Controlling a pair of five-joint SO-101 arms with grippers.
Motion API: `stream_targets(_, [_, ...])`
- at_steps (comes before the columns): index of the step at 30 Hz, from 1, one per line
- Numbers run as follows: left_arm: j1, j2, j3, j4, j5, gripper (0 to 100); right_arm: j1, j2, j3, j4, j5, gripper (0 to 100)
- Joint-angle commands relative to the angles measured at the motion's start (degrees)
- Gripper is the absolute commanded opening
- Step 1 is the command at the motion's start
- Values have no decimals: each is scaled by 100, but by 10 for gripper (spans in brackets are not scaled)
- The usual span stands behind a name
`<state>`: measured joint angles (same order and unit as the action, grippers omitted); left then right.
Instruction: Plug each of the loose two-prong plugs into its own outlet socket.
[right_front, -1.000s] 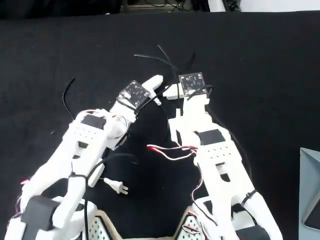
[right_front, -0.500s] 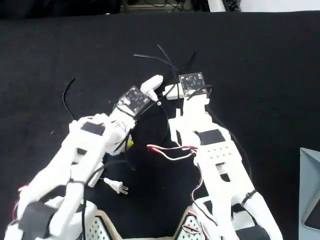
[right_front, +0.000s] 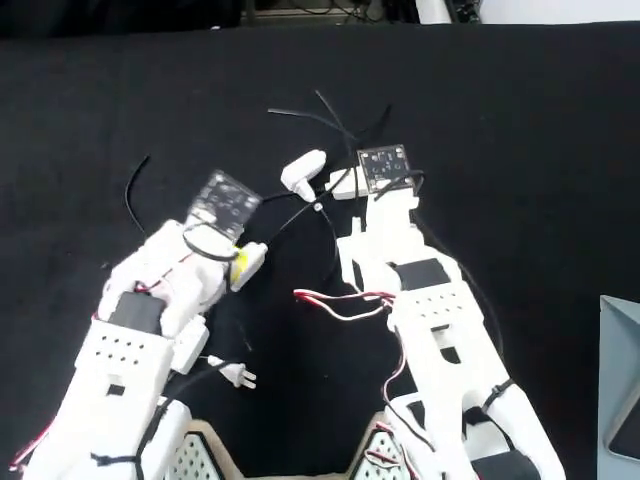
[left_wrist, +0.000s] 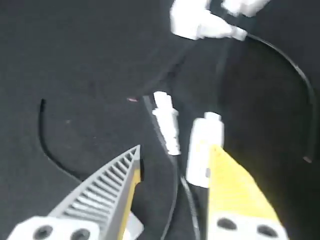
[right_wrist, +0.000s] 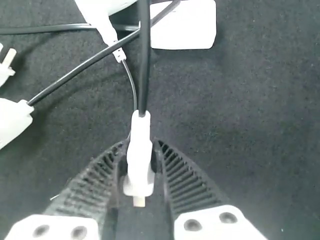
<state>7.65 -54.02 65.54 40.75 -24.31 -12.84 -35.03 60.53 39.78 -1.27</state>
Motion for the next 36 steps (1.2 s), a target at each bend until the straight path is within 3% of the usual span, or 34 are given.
stream_targets(1, [-400,97,-31,-334,79,205,44,-180,-40,-26,-9,11])
stream_targets(15, [-356,3455,-1481,-308,-167,202,44,-180,-31,-26,-9,11])
stream_targets(23, [453,2725,-769,-273,-167,202,44,-180,-31,-35,-9,11])
stream_targets(29, [954,1705,-629,571,-158,202,44,-180,-31,-35,-9,11])
stream_targets(36, [646,1354,-752,677,-53,206,44,-180,-31,-35,-9,11])
